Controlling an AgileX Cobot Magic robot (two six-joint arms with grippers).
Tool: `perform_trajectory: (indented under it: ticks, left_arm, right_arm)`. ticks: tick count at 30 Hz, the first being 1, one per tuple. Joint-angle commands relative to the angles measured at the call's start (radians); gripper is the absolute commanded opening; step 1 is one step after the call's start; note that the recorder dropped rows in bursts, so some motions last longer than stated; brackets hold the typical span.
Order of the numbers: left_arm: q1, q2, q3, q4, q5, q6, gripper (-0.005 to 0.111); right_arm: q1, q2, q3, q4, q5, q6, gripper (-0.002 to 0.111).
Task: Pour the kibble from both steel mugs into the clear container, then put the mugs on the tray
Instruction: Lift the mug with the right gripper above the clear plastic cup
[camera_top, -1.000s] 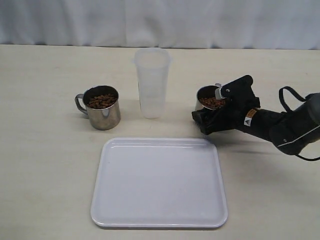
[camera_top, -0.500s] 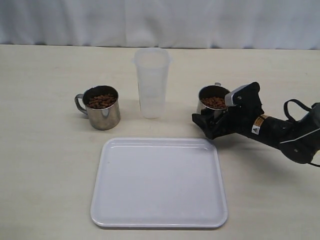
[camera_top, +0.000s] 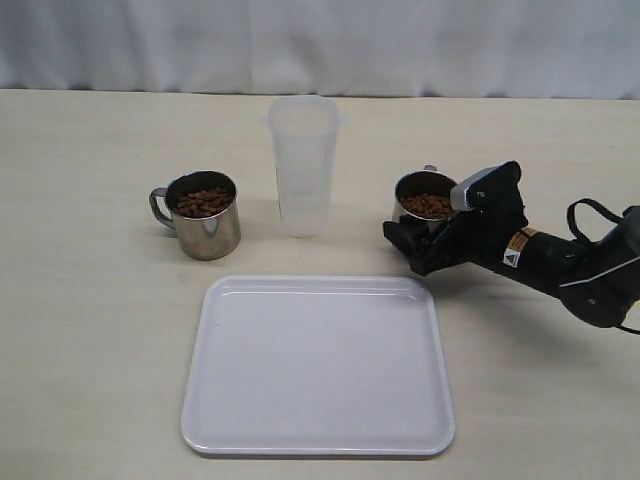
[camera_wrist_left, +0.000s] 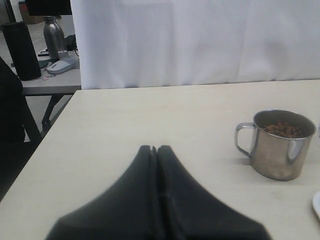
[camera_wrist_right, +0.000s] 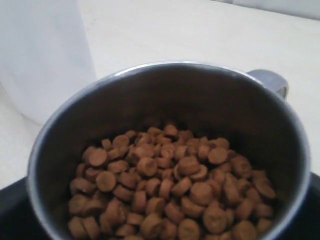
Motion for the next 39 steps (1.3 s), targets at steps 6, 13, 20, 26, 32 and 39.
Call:
perform_trajectory:
  ticks: [6,13,20,26,32,39]
  left_arm:
    - [0.005,-0.001,0.002,0.002,-0.008,-0.006,0.000]
    - [0.005,-0.001,0.002,0.002,-0.008,-0.006,0.000]
    - [0.005,-0.001,0.002,0.002,-0.006,-0.006,0.000]
    - [0.005,-0.001,0.002,0.002,-0.006,-0.006,0.000]
    - [0.005,-0.001,0.002,0.002,-0.006,-0.006,0.000]
    - [0.005,-0.001,0.002,0.002,-0.006,-0.006,0.000]
  right_arm:
    - [-0.006,-0.027,0.002,-0.040,-0.016,-0.001,0.004]
    - [0.032,-0.318,0.103,0.153,0.254,-0.011,0.005]
    - [0.178,-0.579,0.110,0.344,0.673,-0.143,0.005]
    - [0.263,-0.651,0.115,0.365,0.745,-0.148,0.005]
    - [0.355,-0.651,0.115,0.365,0.842,-0.155,0.005]
    - [0.442,-0.651,0.115,0.365,0.917,-0.177,0.005]
